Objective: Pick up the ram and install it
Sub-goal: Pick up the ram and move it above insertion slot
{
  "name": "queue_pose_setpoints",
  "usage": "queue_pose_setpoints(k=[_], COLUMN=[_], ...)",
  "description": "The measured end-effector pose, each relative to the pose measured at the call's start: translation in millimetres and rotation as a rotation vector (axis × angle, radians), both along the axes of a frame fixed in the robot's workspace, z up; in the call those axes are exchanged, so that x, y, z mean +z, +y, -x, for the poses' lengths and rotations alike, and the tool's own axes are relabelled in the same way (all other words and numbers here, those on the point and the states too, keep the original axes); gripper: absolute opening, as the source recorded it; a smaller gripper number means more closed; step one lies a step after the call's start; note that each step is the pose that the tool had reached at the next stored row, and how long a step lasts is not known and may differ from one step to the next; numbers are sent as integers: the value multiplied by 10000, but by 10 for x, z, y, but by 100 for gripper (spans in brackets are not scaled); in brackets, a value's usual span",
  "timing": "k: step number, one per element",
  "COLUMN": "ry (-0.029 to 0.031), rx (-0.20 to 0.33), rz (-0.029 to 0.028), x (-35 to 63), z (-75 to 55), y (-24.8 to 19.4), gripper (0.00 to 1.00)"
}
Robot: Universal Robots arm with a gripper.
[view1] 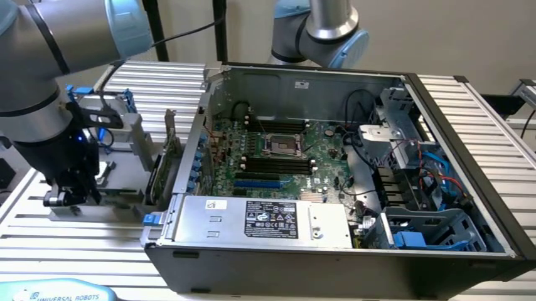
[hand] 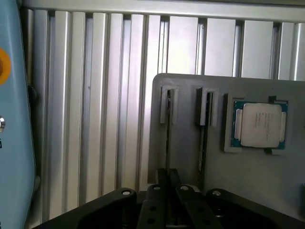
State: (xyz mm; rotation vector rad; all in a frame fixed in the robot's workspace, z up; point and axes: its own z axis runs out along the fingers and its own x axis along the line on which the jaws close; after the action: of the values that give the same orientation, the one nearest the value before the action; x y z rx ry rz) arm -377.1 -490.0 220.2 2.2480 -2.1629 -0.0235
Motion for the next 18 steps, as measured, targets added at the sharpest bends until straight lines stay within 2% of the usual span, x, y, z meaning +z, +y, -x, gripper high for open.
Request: queue_pose_setpoints(k=[11, 18], ry=[2, 1], rx=[2, 1], rz=[-1, -1], x=[495, 785], z=[-14, -87], y=[0, 3], gripper=[14, 14])
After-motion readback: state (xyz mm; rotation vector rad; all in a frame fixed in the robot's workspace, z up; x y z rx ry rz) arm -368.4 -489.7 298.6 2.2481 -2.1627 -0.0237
